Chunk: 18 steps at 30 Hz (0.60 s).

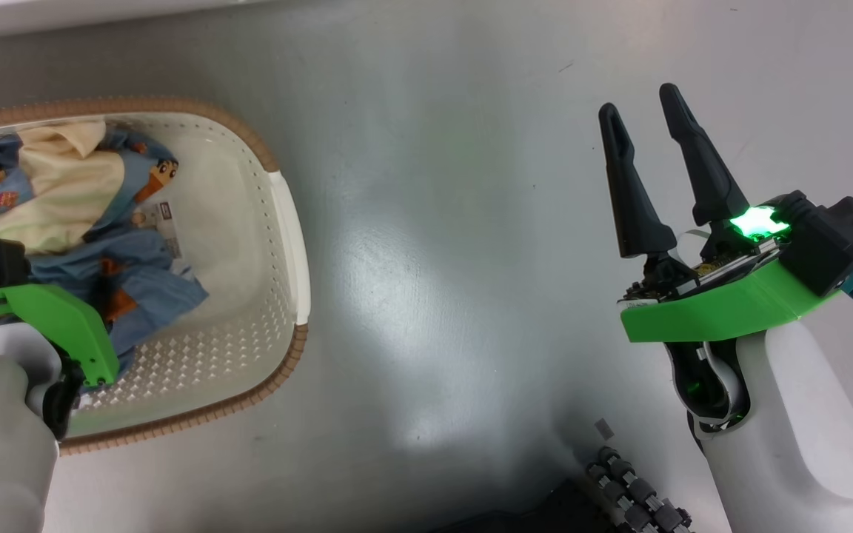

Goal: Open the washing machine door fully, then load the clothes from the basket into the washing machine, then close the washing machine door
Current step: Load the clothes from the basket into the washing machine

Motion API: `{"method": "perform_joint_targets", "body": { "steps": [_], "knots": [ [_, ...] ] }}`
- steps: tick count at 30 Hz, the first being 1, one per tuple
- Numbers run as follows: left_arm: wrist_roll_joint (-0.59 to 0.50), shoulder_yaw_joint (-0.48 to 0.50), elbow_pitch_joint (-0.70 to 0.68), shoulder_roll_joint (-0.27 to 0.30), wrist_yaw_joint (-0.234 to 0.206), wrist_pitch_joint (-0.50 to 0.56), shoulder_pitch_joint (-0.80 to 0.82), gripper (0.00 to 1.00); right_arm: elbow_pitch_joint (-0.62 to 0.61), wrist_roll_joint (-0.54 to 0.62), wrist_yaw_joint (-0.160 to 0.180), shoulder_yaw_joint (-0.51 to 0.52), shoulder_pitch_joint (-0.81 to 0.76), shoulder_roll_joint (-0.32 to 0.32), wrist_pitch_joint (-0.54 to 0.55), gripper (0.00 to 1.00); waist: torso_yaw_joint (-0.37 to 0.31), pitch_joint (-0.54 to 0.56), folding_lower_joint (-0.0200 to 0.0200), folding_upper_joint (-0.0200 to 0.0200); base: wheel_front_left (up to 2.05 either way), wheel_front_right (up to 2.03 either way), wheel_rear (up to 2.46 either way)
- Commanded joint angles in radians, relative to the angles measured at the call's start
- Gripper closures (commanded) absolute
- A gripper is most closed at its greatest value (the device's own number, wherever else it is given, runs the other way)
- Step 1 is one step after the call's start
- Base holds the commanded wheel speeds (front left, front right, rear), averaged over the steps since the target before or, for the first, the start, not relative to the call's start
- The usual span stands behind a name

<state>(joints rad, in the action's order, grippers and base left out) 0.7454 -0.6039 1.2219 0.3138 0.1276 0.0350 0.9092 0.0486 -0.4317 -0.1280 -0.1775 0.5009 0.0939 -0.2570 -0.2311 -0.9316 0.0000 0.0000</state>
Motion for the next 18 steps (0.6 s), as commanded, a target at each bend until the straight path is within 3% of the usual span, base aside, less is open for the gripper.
{"method": "perform_joint_targets", "body": {
  "steps": [1,3,4,13,18],
  "knots": [
    [0.013,0.01,0.003,0.038,0.003,0.005,-0.019,0.31,-0.021,0.011,-0.003,-0.015,-0.026,-0.008,-0.005,0.0,0.0,0.0,0.0,0.0,0.0,0.0,0.0],
    [0.021,0.001,0.0,0.04,0.003,0.01,-0.021,0.72,-0.019,0.01,-0.003,-0.014,-0.025,-0.009,-0.005,0.0,0.0,0.001,0.0,0.0,0.0,0.0,0.0],
    [0.025,-0.003,-0.003,0.042,0.003,0.012,-0.022,1.0,-0.018,0.01,-0.003,-0.015,-0.025,-0.01,-0.005,0.0,-0.001,0.003,0.0,0.0,0.0,0.0,0.0],
    [0.077,-0.039,-0.034,0.049,0.003,0.003,-0.039,1.0,-0.014,0.012,-0.003,-0.015,-0.025,-0.012,-0.005,0.0,0.002,0.034,0.0,0.0,0.0,0.0,0.0],
    [0.104,-0.071,-0.063,0.044,0.003,-0.057,-0.073,1.0,-0.005,0.011,-0.003,-0.017,-0.032,-0.012,-0.005,0.0,0.012,0.088,0.0,0.0,0.0,0.0,0.0]
  ]
}}
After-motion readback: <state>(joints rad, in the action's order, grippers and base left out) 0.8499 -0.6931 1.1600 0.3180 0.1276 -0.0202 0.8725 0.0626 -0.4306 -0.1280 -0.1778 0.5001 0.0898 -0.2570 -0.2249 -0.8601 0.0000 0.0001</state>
